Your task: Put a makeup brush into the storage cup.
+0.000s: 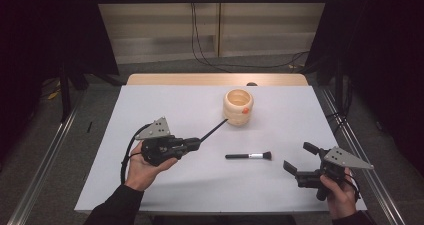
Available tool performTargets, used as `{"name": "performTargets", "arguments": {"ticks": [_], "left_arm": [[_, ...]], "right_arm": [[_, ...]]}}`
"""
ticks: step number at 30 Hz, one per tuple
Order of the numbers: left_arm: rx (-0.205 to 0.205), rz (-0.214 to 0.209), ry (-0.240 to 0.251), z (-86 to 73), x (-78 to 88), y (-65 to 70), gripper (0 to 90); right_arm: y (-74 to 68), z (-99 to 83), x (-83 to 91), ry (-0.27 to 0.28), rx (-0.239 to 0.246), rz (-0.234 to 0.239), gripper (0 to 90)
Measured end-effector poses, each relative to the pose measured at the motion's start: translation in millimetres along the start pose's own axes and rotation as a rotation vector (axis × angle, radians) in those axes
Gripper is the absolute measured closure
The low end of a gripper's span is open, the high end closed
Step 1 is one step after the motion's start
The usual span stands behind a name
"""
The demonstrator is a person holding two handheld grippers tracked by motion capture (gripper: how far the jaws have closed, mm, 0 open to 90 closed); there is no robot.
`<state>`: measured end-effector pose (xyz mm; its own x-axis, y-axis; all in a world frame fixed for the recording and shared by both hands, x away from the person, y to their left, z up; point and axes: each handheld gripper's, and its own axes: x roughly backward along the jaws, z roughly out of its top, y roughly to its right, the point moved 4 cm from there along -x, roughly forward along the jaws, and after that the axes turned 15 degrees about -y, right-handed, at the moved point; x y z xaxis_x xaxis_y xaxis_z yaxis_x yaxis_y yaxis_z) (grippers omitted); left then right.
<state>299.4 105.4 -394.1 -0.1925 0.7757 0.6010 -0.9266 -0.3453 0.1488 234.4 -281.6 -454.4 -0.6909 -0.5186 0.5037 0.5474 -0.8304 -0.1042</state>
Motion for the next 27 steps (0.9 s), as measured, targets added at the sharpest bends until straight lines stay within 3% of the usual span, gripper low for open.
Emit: {"name": "performTargets", "arguments": {"ticks": [13, 21, 27], "left_arm": [[-0.024, -0.019, -0.021, 6.1, -8.1, 10.3, 83.4], [-0.037, -0.052, -0.030, 9.9, -11.5, 18.4, 83.4], [-0.050, -0.061, -0.039, 11.8, -13.5, 23.8, 83.5]], "right_arm": [[-2.7, 1.5, 0.7, 0.015, 0.018, 0.023, 0.0], [-6.3, 3.9, 0.7, 0.022, 0.016, 0.025, 0.0], [-12.1, 6.7, 1.4, 0.016, 0.049, 0.071, 0.0]]}}
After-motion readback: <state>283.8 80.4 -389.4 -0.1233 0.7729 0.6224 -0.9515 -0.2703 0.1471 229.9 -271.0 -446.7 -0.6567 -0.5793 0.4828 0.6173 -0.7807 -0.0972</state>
